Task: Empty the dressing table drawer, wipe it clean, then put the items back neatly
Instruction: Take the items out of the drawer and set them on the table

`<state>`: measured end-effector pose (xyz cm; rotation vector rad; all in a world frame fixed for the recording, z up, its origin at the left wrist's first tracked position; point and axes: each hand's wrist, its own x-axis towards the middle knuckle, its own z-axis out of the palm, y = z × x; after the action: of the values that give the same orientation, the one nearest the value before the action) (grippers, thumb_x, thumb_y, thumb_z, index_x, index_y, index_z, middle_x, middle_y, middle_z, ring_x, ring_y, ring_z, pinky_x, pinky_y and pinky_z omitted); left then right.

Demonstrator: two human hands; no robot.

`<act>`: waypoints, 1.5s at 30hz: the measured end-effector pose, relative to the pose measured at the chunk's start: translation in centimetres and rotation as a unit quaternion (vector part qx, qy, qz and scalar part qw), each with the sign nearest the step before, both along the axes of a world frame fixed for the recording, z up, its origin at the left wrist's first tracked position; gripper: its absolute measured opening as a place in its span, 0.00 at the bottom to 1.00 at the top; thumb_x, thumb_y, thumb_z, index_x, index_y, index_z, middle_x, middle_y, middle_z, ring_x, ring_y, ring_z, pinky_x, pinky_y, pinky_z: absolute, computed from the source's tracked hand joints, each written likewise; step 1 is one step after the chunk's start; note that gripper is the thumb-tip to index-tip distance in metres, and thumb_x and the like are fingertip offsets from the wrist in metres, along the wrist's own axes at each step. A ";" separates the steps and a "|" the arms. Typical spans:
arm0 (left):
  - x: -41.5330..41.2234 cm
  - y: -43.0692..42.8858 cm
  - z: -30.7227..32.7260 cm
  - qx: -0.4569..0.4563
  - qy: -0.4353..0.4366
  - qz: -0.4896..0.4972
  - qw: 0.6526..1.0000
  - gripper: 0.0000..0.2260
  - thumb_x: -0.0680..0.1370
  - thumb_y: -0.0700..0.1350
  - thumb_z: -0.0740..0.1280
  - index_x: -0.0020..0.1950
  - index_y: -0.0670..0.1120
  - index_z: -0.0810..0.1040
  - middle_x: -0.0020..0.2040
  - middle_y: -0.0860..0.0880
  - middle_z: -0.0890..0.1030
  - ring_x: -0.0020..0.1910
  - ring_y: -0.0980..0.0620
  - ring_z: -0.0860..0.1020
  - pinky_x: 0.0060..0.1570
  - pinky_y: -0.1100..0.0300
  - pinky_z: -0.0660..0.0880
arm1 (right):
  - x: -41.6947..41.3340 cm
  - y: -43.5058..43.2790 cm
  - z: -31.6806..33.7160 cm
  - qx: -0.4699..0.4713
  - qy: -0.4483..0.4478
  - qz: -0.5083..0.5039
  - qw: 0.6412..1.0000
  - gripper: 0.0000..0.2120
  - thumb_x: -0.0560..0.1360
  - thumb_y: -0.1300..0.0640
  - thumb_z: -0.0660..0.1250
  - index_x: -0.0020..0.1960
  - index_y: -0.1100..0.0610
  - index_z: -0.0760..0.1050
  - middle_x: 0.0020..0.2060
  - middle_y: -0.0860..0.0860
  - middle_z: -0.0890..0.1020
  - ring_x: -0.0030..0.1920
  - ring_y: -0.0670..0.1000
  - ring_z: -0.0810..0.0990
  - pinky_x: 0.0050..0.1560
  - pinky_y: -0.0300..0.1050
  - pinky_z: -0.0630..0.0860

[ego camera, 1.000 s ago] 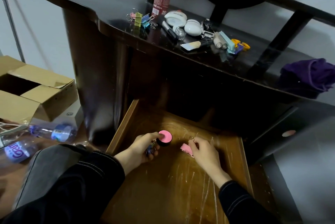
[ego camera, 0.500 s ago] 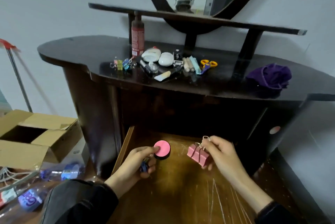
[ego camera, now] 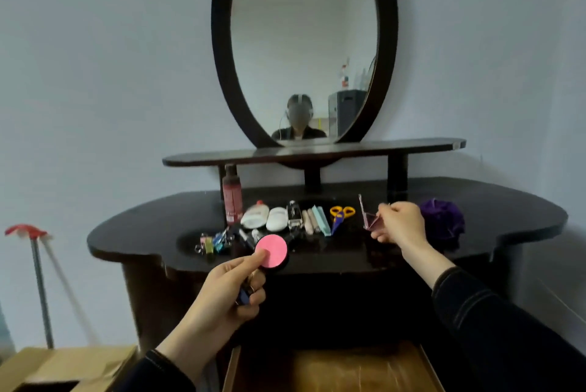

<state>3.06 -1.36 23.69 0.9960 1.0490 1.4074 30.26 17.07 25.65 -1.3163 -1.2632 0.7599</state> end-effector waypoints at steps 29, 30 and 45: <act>5.6 11.2 3.5 -0.061 0.321 0.066 0.943 0.11 0.81 0.44 0.65 0.40 0.42 0.78 0.27 0.49 0.73 0.23 0.53 0.72 0.20 0.66 0.61 | -0.2 -0.9 0.1 0.038 -0.023 -0.023 0.999 0.12 0.82 0.61 0.62 0.41 0.49 0.70 0.35 0.56 0.84 0.27 0.50 0.81 0.33 0.50 0.83; 5.5 11.1 3.4 -0.048 0.321 0.066 0.943 0.11 0.81 0.43 0.65 0.40 0.41 0.78 0.27 0.49 0.73 0.23 0.53 0.72 0.20 0.65 0.62 | -0.1 -0.9 0.1 0.043 -0.003 -0.021 0.999 0.09 0.82 0.61 0.63 0.45 0.50 0.72 0.35 0.56 0.84 0.26 0.49 0.80 0.29 0.46 0.82; -5.4 3.0 3.7 0.144 0.208 0.347 0.903 0.14 0.82 0.46 0.65 0.39 0.40 0.79 0.27 0.47 0.73 0.24 0.51 0.70 0.21 0.62 0.64 | -8.8 -5.5 -0.3 0.191 -0.154 0.142 0.959 0.05 0.74 0.51 0.69 0.39 0.46 0.78 0.37 0.36 0.82 0.37 0.41 0.80 0.39 0.45 0.77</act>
<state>-2.33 1.65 27.35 1.2356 1.6555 2.0246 21.50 11.58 25.39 -0.9697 -1.7773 0.4801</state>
